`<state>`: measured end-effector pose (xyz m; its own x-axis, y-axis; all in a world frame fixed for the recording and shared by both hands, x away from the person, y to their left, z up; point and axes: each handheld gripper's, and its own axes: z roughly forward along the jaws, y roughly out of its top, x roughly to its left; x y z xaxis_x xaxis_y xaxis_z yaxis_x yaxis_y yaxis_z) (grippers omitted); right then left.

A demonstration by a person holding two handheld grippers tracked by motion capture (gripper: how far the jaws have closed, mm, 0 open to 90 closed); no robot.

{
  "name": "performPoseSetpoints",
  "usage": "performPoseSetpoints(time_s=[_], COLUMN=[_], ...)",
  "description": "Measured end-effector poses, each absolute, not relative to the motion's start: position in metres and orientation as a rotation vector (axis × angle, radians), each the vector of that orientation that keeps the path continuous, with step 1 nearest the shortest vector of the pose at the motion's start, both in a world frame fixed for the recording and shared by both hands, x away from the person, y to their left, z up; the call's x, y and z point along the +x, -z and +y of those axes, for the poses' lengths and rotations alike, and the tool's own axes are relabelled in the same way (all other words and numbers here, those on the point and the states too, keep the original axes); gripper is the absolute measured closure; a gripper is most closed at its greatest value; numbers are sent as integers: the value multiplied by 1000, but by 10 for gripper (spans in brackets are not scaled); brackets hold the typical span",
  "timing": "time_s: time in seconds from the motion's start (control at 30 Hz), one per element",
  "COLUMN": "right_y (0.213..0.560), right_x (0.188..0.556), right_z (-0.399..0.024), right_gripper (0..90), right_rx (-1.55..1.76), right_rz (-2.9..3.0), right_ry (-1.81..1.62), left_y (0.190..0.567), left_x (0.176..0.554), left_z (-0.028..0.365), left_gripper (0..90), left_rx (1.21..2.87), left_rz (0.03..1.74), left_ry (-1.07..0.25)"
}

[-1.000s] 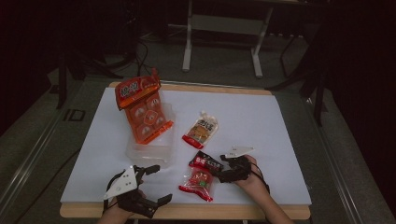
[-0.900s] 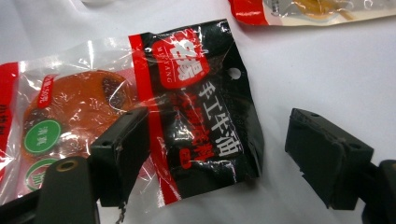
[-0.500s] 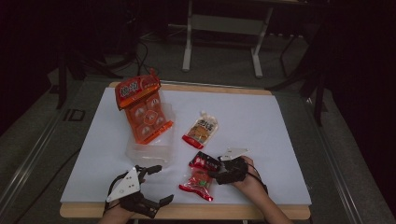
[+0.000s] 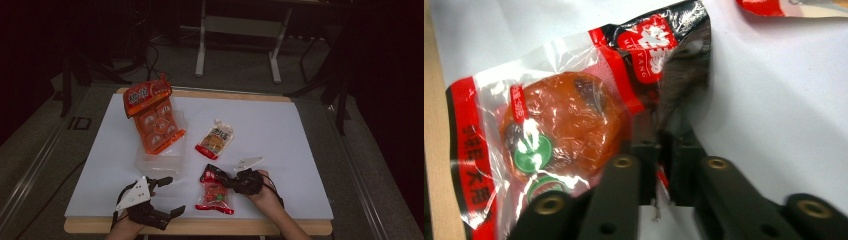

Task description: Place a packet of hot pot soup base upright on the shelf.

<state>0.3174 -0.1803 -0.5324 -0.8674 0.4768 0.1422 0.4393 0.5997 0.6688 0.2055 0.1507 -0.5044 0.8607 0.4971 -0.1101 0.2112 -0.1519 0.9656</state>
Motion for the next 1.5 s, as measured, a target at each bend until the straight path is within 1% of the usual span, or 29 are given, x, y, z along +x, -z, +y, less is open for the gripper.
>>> performPoseSetpoints(time_s=[0.13, 0.3, 0.5, 0.63, 1.0, 1.1, 1.3, 1.37, 1.5], right_y=[531, 525, 503, 488, 461, 456, 448, 445, 438], right_x=[316, 316, 306, 294, 273, 270, 264, 262, 258], right_z=[-181, -187, -189, -185, -184, -184, -185, -186, -185], right_gripper=[893, 900, 900, 900, 900, 900, 900, 900, 900], right_rx=[831, 899, 833, 734, 590, 567, 540, 533, 506], right_rz=[2752, 2735, 2695, 2665, 2644, 2638, 2628, 2624, 2622], right_ry=[-1142, -1240, -1350, -1348, -1482, -1489, -1512, -1520, -1533], left_y=[506, 507, 506, 503, 496, 491, 479, 474, 467], left_x=[205, 207, 209, 209, 211, 212, 219, 221, 227], left_z=[149, 150, 151, 150, 148, 147, 145, 144, 140], left_gripper=[57, 57, 57, 57, 60, 67, 72, 102, 124], left_rx=[1746, 1755, 1751, 1764, 1784, 1801, 1770, 1770, 1763], left_rz=[538, 562, 579, 577, 562, 526, 479, 463, 433], left_ry=[-263, -257, -239, -234, -247, -273, -272, -282, -276])
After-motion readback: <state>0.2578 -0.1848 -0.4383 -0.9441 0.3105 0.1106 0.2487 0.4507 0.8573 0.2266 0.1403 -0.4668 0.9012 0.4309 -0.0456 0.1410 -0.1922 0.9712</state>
